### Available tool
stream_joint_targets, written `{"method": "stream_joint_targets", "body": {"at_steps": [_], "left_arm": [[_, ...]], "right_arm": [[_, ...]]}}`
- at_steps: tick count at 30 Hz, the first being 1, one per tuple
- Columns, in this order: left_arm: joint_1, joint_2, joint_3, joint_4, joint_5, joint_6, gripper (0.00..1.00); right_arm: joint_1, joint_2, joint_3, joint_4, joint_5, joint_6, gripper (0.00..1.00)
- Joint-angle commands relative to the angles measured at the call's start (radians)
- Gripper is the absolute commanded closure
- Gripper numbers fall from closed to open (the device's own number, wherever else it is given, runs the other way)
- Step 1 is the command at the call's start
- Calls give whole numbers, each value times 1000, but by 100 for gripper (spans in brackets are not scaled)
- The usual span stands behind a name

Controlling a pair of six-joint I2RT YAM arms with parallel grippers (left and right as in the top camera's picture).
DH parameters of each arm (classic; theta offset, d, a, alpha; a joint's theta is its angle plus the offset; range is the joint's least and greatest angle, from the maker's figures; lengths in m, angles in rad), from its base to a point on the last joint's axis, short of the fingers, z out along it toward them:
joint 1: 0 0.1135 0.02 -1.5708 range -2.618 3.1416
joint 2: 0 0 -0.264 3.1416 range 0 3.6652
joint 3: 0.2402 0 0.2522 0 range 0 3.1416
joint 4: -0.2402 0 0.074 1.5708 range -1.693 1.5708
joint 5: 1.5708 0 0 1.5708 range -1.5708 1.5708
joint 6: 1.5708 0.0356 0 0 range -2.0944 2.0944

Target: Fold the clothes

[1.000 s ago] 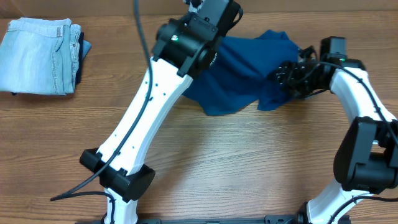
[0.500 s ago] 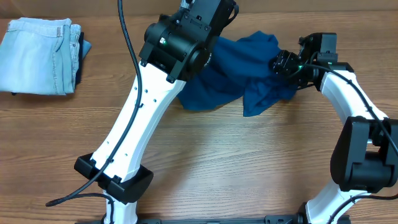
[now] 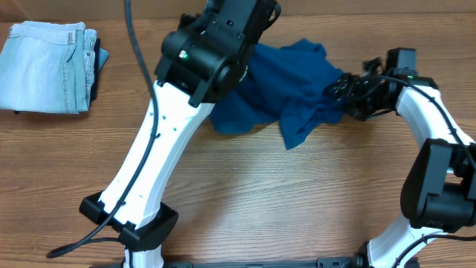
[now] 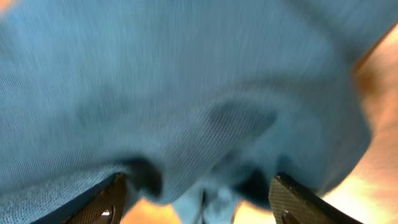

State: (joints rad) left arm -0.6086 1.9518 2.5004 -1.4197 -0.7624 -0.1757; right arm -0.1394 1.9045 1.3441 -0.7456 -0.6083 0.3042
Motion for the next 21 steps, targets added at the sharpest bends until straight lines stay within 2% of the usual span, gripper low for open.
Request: {"method": "stream_joint_targets", "body": {"at_steps": [1, 4, 9, 12, 16, 21], "left_arm": [[8, -50, 29, 9, -57, 16, 96], [8, -50, 29, 11, -57, 16, 96], [8, -50, 29, 9, -57, 20, 96], [8, -50, 29, 10, -58, 20, 96], [8, -50, 29, 10, -60, 19, 96], [8, -50, 29, 1, -74, 19, 96]], "right_arm": [[92, -26, -4, -82, -34, -50, 18], [169, -26, -18, -70, 23, -47, 16], [290, -26, -33, -57, -89, -97, 28], [352, -26, -36, -54, -66, -97, 29], [396, -26, -54, 26, 153, -51, 28], [354, -23, -84, 159, 429, 7, 20]]}}
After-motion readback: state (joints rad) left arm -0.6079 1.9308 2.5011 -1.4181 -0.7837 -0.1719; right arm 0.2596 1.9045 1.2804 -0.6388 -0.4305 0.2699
